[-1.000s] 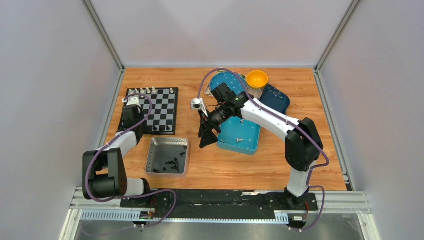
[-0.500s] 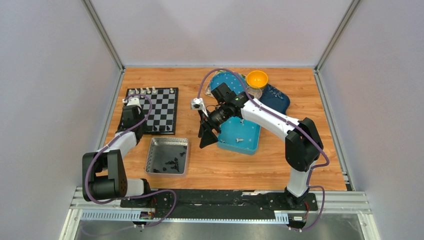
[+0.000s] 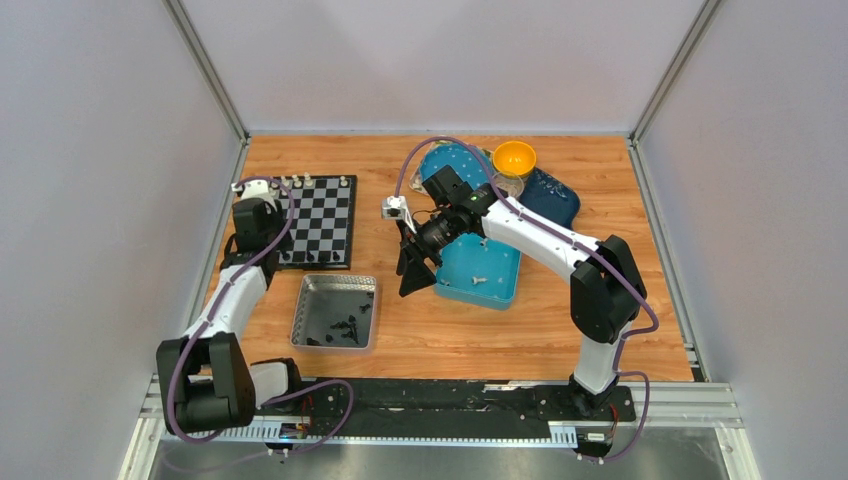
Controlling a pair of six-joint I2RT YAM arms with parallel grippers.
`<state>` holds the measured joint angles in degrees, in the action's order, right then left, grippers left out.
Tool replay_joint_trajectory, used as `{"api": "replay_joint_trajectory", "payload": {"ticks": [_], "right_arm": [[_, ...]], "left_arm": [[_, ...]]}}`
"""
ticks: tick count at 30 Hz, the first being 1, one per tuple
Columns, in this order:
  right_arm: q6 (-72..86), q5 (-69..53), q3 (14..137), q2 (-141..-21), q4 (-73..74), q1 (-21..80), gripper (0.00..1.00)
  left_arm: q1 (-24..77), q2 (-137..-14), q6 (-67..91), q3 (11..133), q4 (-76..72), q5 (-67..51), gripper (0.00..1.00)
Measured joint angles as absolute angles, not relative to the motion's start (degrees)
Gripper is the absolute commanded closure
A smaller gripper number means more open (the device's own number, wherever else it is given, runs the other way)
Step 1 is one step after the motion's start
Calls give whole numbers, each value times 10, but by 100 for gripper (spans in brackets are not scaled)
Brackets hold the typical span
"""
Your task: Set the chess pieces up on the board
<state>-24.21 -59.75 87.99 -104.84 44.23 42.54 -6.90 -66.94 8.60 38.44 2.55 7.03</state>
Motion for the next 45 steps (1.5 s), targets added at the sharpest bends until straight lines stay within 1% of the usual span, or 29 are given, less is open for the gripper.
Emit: {"api": "replay_joint_trajectory", "payload": {"ticks": [1,2,4,5,10,18,19,25,28,30,32,33,35,37,39,40,43,45], "right_arm": [[-244,-597,880,-1048,443,425,25],[-247,-597,880,-1048,444,425,25],[-253,-597,880,-1048,447,425,25],[-255,-597,880,-1048,448,425,25],[-268,-597,880,-1048,456,425,24],[-275,-589,883,-1041,469,425,24],[-275,-588,883,-1040,470,425,23],[-288,-580,883,-1029,480,425,23],[-292,-578,883,-1025,482,425,23],[-294,-575,883,-1025,482,425,23],[-295,-574,883,-1025,484,425,23],[-295,-573,883,-1025,485,425,23],[-296,-571,883,-1025,486,425,23],[-297,-571,883,-1025,487,425,23],[-298,-571,883,-1025,487,425,23],[-299,-571,883,-1025,488,425,23],[-299,-571,883,-1025,488,425,23],[-299,-571,883,-1025,489,425,23]], "left_arm": [[-69,-658,88,386,35,68,31],[-69,-646,87,389,45,65,22],[-69,-618,88,392,65,62,12],[-69,-604,90,393,77,60,11],[-69,-540,108,411,146,22,11],[-69,-473,182,436,276,-94,17],[-70,-466,196,437,292,-110,19],[-57,-452,254,437,392,-175,23],[-16,-452,270,438,439,-164,25],[42,-460,283,446,474,-133,26],[99,-475,295,456,500,-105,33],[126,-484,302,458,511,-87,35],[164,-502,317,459,530,-60,40],[196,-517,330,458,543,-33,47],[225,-530,345,456,549,-9,47],[239,-535,352,452,547,0,51],[269,-551,371,432,539,17,52],[281,-566,379,414,533,24,55]]}}
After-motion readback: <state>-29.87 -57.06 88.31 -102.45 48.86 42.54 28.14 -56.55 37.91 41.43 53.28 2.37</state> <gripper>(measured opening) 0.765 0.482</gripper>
